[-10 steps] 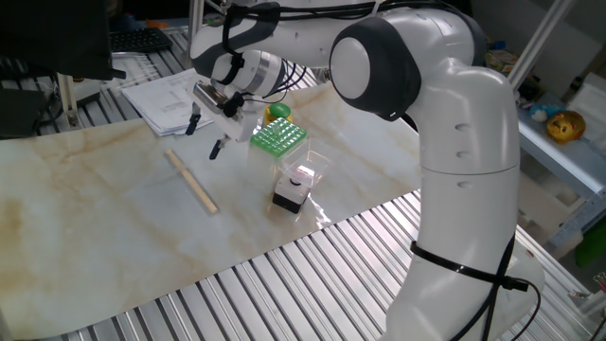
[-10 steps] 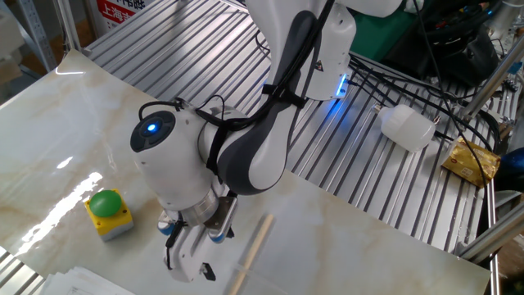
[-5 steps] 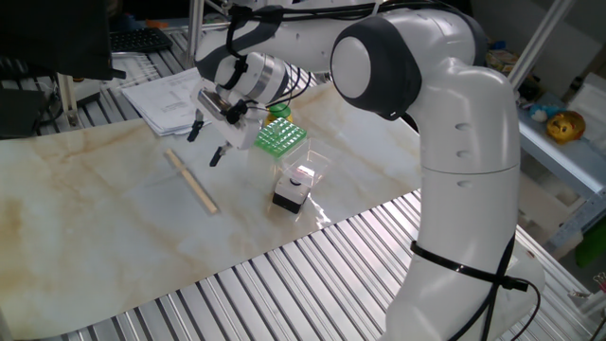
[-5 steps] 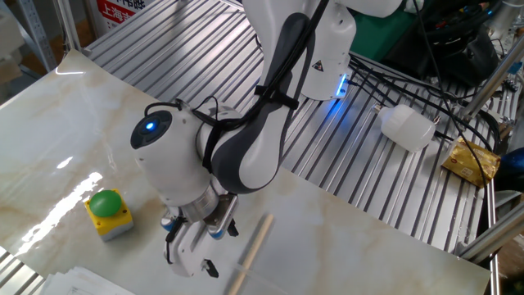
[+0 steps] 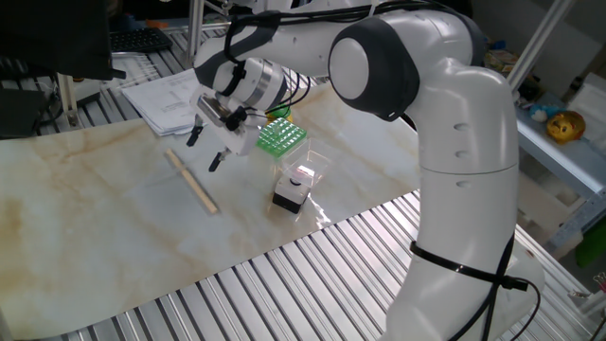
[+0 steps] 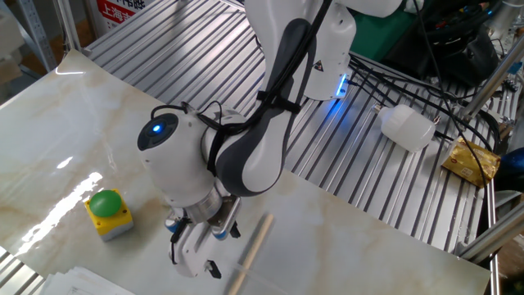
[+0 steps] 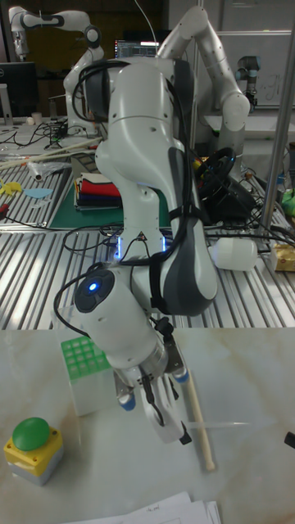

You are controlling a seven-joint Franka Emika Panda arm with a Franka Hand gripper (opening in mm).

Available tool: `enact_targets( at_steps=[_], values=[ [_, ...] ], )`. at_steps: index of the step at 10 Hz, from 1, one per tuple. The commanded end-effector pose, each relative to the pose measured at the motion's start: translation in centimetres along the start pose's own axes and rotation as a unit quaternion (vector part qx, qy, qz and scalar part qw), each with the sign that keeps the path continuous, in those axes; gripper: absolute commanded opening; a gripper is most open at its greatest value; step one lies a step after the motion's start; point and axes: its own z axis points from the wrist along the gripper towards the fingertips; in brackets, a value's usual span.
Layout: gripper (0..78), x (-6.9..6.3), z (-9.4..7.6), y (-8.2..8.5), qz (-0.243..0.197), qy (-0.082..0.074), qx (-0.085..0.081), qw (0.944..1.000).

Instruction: Insert a large pipette tip into the holder for large pipette tips

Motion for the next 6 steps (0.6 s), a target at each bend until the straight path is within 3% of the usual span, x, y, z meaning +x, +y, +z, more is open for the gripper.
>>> enact_targets(
  at_steps=[1, 6],
  values=[
    [77.5, 0.27, 1.01, -0.12, -0.001, -0.004, -0.004, 1.0000],
    [77.5, -0.18, 1.66, -0.29, -0.007, -0.005, -0.006, 0.9999]
  ],
)
